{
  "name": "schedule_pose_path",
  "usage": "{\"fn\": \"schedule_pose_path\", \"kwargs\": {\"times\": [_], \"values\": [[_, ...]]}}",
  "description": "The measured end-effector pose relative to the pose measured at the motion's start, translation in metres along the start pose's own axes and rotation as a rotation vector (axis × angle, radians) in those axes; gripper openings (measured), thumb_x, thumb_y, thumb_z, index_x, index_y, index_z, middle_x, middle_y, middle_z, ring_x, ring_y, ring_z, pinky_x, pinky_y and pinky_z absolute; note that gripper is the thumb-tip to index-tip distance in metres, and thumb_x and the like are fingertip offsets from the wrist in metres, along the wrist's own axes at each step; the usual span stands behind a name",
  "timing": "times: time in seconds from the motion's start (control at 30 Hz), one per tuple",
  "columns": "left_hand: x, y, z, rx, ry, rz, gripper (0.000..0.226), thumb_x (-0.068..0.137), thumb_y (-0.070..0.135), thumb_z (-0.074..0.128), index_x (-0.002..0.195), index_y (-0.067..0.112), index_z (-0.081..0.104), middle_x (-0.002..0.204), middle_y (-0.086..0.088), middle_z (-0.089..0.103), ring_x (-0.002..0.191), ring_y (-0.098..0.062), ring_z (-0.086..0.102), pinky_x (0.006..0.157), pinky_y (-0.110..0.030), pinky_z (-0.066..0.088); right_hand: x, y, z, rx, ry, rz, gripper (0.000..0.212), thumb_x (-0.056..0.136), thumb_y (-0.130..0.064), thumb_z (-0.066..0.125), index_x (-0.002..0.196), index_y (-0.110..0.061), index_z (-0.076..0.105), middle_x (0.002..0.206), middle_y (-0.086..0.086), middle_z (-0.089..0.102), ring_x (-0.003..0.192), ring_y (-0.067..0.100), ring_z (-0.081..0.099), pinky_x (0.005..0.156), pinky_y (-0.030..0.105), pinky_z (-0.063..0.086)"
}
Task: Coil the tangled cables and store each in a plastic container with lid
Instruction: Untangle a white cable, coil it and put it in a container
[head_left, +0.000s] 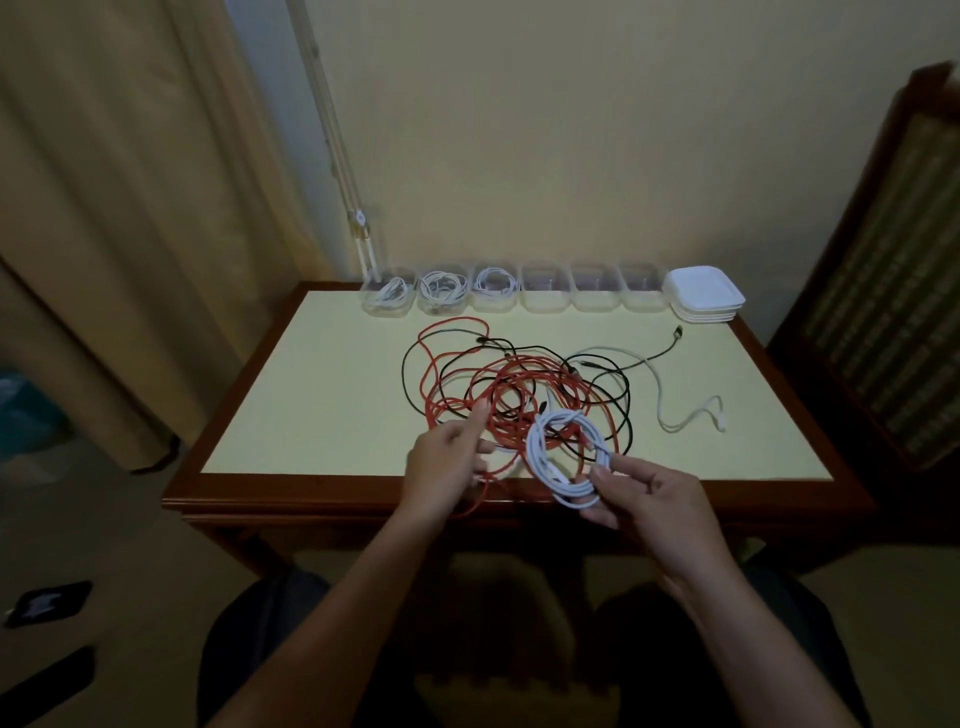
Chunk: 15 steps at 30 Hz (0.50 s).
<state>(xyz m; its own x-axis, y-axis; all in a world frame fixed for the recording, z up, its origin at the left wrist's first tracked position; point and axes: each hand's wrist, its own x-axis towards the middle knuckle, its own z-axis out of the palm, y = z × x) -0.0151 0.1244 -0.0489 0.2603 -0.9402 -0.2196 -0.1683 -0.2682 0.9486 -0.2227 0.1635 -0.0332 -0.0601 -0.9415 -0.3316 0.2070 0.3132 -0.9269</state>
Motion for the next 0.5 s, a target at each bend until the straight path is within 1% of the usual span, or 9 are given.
{"fn": "schedule_pose_path", "kwargs": {"times": [0.03,0.07,0.13,0.2,0.27,0.3,0.37,0.43,0.5], "values": [[0.016,-0.012,-0.004,0.095,0.075,0.01,0.053,0.092,0.068,0.052,0.101,0.019,0.071,0.093,0.008,0.073,0.082,-0.01,0.067,0.079,-0.033,0.054,0.012,-0.002,-0.001,-0.03,0.02,-0.005,0.028,0.091,-0.001,0.069,0.119,0.002,0.064,0.09,0.018,0.077,0.085,0.033,0.076,0.081,0.04,0.063],[0.032,-0.022,-0.008,0.182,0.175,0.003,0.05,0.094,0.065,0.052,0.109,0.02,0.068,0.1,0.008,0.07,0.09,-0.009,0.064,0.084,-0.032,0.05,0.023,-0.004,-0.002,-0.049,0.038,-0.013,0.028,0.091,-0.001,0.07,0.118,0.0,0.064,0.088,0.019,0.077,0.082,0.032,0.076,0.077,0.039,0.064],[0.064,-0.046,-0.022,0.289,0.31,-0.004,0.051,0.099,0.054,0.051,0.132,0.015,0.059,0.122,-0.001,0.065,0.112,-0.019,0.06,0.097,-0.036,0.047,0.046,-0.01,-0.003,-0.063,0.08,-0.03,0.026,0.089,0.001,0.072,0.113,-0.001,0.061,0.083,0.019,0.077,0.073,0.028,0.076,0.062,0.029,0.062],[0.097,-0.071,-0.037,0.411,0.294,0.023,0.054,0.104,0.046,0.043,0.143,0.009,0.049,0.141,-0.011,0.057,0.131,-0.029,0.051,0.109,-0.044,0.041,0.07,-0.013,-0.001,-0.122,0.102,-0.045,0.026,0.088,0.0,0.074,0.109,-0.001,0.058,0.081,0.017,0.077,0.069,0.026,0.076,0.06,0.028,0.061],[0.126,-0.098,-0.049,0.629,0.22,0.053,0.053,0.105,0.042,0.036,0.144,0.007,0.046,0.149,-0.016,0.049,0.14,-0.033,0.042,0.115,-0.052,0.034,0.096,-0.014,0.003,-0.226,0.112,-0.061,0.026,0.087,-0.004,0.077,0.108,-0.002,0.061,0.08,0.014,0.077,0.07,0.027,0.076,0.069,0.036,0.063],[0.136,-0.11,-0.053,0.779,0.201,0.084,0.052,0.106,0.04,0.034,0.146,0.008,0.043,0.153,-0.015,0.043,0.145,-0.032,0.034,0.119,-0.053,0.027,0.109,-0.014,0.005,-0.272,0.116,-0.068,0.025,0.087,-0.006,0.077,0.108,-0.003,0.063,0.079,0.013,0.077,0.069,0.028,0.076,0.074,0.039,0.063],[0.149,-0.122,-0.056,1.016,0.203,0.172,0.057,0.106,0.043,0.029,0.154,0.013,0.034,0.163,-0.01,0.029,0.152,-0.03,0.019,0.122,-0.049,0.015,0.14,-0.013,0.009,-0.361,0.127,-0.085,0.022,0.087,-0.009,0.079,0.105,-0.007,0.068,0.077,0.012,0.077,0.066,0.029,0.075,0.077,0.043,0.061],[0.161,-0.124,-0.057,1.086,0.217,0.229,0.061,0.105,0.048,0.022,0.157,0.015,0.027,0.165,-0.007,0.023,0.154,-0.03,0.013,0.123,-0.048,0.013,0.174,-0.012,0.014,-0.456,0.14,-0.133,0.017,0.084,-0.016,0.081,0.1,-0.016,0.073,0.077,0.009,0.077,0.071,0.031,0.075,0.082,0.052,0.061],[0.179,-0.124,-0.059,1.1,0.186,0.214,0.064,0.105,0.049,0.02,0.159,0.016,0.021,0.167,-0.005,0.017,0.155,-0.028,0.007,0.125,-0.047,0.009,0.207,-0.011,0.022,-0.526,0.133,-0.179,0.015,0.082,-0.021,0.083,0.095,-0.021,0.076,0.079,0.006,0.078,0.076,0.028,0.076,0.086,0.057,0.059]]}}
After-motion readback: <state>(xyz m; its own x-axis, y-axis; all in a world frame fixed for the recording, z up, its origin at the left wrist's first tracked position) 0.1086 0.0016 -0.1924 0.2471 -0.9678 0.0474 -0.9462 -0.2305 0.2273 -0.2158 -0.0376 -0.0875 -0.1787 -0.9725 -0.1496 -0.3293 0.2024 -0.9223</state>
